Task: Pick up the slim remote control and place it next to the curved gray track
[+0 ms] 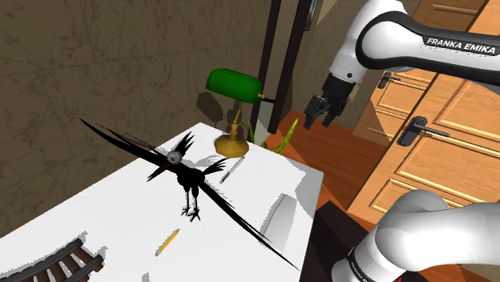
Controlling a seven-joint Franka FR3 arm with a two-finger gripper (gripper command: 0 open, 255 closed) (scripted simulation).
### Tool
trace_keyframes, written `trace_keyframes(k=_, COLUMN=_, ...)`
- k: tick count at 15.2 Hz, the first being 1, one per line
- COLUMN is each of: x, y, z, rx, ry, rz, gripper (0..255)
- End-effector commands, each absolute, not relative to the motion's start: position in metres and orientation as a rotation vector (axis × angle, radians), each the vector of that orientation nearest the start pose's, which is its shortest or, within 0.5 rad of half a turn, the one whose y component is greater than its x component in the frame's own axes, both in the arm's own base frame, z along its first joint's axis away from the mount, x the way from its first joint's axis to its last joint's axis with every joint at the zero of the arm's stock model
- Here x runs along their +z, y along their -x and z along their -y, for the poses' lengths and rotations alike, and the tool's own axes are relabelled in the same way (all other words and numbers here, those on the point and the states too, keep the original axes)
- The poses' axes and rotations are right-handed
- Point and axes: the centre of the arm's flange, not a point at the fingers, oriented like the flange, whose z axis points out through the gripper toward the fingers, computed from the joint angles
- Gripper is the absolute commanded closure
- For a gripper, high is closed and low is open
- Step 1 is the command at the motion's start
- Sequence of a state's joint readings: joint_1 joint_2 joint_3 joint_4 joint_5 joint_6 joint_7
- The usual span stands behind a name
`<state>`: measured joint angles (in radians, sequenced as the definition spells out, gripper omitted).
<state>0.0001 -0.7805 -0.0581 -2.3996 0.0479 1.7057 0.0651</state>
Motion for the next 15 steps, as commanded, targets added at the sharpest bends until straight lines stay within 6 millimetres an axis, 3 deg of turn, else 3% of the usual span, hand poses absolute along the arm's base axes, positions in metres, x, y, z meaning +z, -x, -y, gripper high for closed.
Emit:
trace_keyframes(k=1, x=0.580, y=-0.320, z=0.019, rx=-0.129, ry=3.045, rz=-0.171, gripper=0)
trace_keyframes(k=8, x=0.511, y=-0.281, z=-0.029, rx=-0.085, ry=3.006, rz=-0.670, gripper=0)
trace_keyframes(k=15, x=0.442, y=-0.256, z=-0.086, rx=-0.037, ry=2.886, rz=-1.161, gripper=0)
